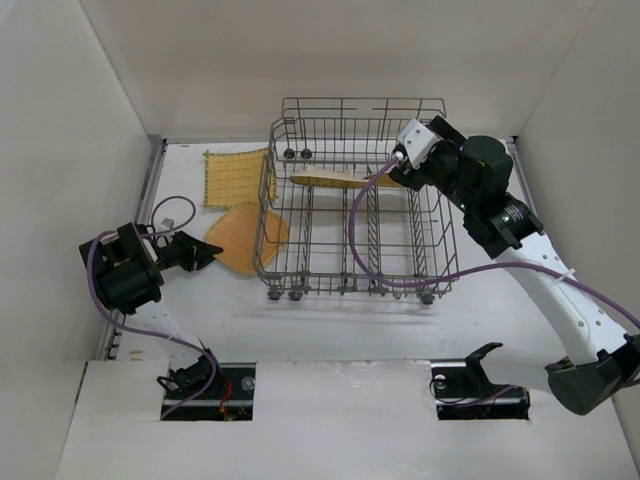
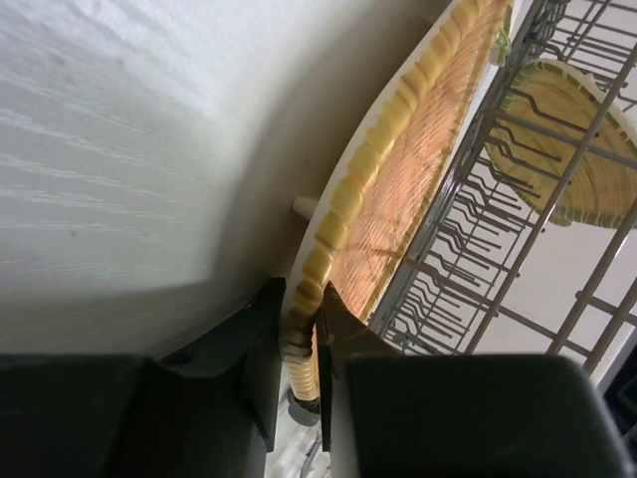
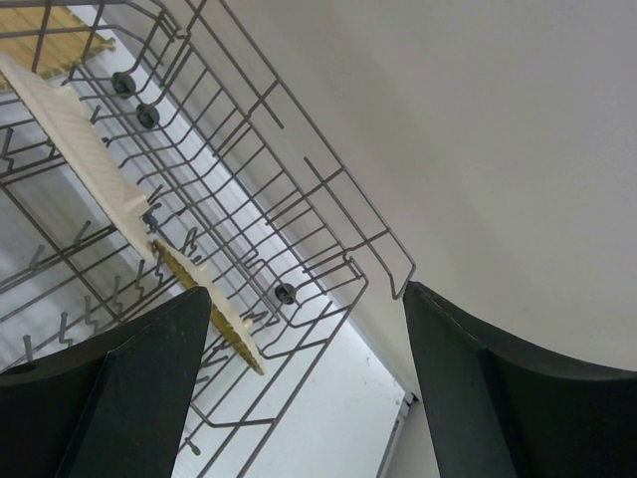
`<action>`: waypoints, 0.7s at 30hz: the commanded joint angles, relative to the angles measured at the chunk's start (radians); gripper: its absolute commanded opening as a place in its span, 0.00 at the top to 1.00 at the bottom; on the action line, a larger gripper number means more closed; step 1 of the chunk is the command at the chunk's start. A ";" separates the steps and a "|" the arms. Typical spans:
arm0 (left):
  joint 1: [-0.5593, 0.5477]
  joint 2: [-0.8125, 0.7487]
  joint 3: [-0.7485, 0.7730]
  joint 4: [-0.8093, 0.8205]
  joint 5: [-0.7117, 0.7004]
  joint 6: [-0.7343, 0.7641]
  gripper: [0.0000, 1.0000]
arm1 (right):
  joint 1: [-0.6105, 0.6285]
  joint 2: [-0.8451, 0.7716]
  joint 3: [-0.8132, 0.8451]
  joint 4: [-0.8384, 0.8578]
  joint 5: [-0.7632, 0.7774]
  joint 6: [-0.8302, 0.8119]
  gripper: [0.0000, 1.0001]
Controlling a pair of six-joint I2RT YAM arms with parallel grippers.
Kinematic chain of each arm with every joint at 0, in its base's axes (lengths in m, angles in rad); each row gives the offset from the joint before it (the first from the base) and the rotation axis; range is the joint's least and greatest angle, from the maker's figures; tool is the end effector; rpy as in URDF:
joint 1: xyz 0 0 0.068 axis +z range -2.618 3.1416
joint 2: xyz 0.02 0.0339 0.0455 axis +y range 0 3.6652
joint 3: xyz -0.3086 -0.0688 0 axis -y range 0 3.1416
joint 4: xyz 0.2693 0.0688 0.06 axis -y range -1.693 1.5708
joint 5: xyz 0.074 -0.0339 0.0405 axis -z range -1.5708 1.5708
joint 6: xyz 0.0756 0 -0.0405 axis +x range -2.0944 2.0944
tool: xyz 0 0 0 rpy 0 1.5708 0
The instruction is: Load the plates into the dish rack
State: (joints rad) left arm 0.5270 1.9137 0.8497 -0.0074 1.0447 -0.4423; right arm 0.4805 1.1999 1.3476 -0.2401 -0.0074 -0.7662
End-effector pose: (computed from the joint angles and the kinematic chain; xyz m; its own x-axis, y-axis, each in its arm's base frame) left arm 0.3445 0.1248 0.0995 -0.7309 -0.6740 -0.1079 -0.2295 0.3915 -0.8911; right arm 0.2788 0.1459 0.4863 0.2661 -0.6432 -0.7180 -0.3945 0.6069 -0.6900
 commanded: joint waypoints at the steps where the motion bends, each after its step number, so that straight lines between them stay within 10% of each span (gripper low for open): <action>1: 0.043 -0.065 -0.018 0.007 -0.090 0.016 0.93 | 0.017 0.007 0.042 0.016 0.007 0.005 0.16; 21: 0.278 -0.593 -0.057 -0.198 -0.124 0.100 0.98 | 0.034 0.026 0.039 0.055 -0.057 0.107 0.15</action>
State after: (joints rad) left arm 0.7910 1.3911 0.7788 -0.1665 0.8707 -0.3595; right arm 0.5056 1.2217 1.3476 -0.2344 -0.0345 -0.6937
